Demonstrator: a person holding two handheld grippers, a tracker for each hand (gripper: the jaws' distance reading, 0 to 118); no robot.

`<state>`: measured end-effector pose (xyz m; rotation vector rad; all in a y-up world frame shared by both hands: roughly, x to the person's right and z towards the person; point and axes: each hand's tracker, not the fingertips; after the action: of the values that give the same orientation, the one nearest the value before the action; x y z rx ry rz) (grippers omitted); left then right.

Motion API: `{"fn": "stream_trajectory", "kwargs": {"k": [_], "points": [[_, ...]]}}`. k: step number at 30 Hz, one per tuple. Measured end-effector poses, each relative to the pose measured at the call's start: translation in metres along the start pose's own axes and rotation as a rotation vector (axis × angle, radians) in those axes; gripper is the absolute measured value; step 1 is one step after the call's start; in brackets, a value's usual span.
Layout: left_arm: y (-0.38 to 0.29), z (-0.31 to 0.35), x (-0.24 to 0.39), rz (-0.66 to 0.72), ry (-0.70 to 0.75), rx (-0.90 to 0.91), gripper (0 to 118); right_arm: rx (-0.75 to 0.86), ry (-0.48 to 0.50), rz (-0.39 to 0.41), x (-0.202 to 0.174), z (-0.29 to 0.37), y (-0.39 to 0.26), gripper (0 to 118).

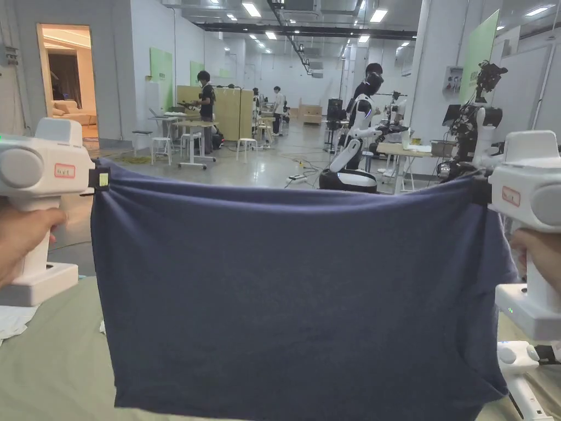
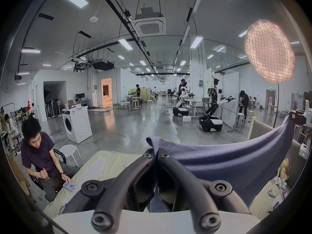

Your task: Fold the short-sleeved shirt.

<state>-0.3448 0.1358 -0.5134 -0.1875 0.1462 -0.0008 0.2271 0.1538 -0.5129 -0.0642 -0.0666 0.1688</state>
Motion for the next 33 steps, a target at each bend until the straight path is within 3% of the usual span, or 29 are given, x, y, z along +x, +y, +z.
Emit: {"fn": "stream_trajectory", "kwargs": {"k": [10, 22, 33], "points": [[0.013, -0.014, 0.003, -0.026, 0.026, 0.026, 0, 0.037, -0.013, 0.027, -0.004, -0.022, 0.02, 3], [-0.126, -0.011, 0.005, 0.047, -0.002, -0.114, 0, -0.108, 0.012, 0.047, -0.018, 0.004, -0.1, 2], [-0.201, 0.076, -0.005, 0.112, -0.051, -0.12, 0, -0.179, 0.019, 0.077, -0.008, 0.095, -0.183, 3]]}}
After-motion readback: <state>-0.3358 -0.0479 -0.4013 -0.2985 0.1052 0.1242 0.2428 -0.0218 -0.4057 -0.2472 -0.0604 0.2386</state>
